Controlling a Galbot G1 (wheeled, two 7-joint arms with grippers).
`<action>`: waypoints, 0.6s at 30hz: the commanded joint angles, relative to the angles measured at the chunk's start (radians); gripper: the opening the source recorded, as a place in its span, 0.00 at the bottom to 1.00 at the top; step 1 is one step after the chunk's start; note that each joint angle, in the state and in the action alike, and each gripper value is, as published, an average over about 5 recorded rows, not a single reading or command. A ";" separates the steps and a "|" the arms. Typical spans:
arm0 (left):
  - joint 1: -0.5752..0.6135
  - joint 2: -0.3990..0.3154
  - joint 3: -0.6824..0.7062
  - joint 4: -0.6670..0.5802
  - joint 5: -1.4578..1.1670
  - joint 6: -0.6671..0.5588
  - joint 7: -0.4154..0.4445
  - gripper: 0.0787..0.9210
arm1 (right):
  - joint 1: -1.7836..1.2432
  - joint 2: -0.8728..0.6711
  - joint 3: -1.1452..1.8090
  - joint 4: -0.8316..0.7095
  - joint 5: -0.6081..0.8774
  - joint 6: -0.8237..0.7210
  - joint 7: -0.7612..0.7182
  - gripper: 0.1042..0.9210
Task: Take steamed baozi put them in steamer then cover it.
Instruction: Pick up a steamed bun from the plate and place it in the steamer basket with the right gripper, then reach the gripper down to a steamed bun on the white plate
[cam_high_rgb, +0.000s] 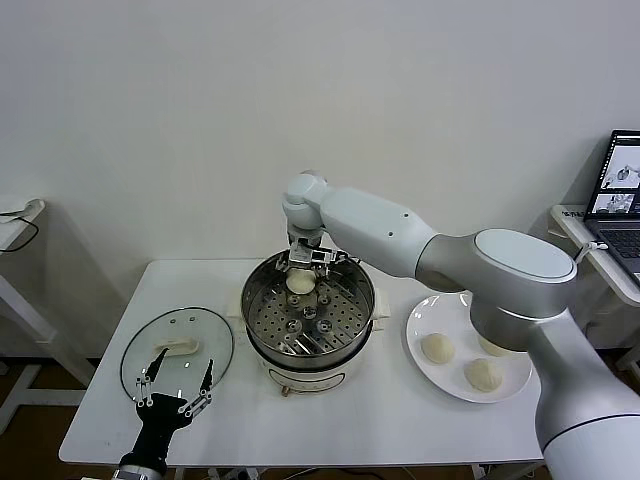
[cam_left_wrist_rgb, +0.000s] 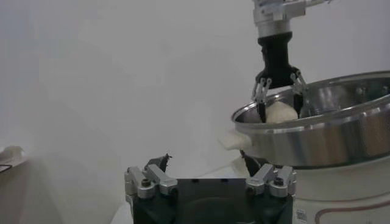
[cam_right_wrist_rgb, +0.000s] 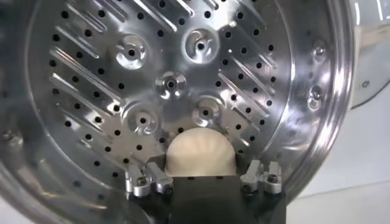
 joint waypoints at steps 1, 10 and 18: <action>0.003 -0.001 -0.003 -0.005 0.000 0.000 -0.001 0.88 | 0.005 -0.022 0.015 0.046 0.036 -0.001 -0.020 0.88; -0.001 -0.001 -0.001 -0.001 0.000 0.001 -0.001 0.88 | 0.245 -0.400 -0.043 0.417 0.511 -0.388 -0.204 0.88; -0.008 0.000 0.015 0.002 0.003 0.002 -0.001 0.88 | 0.357 -0.735 -0.299 0.422 0.886 -0.753 -0.091 0.88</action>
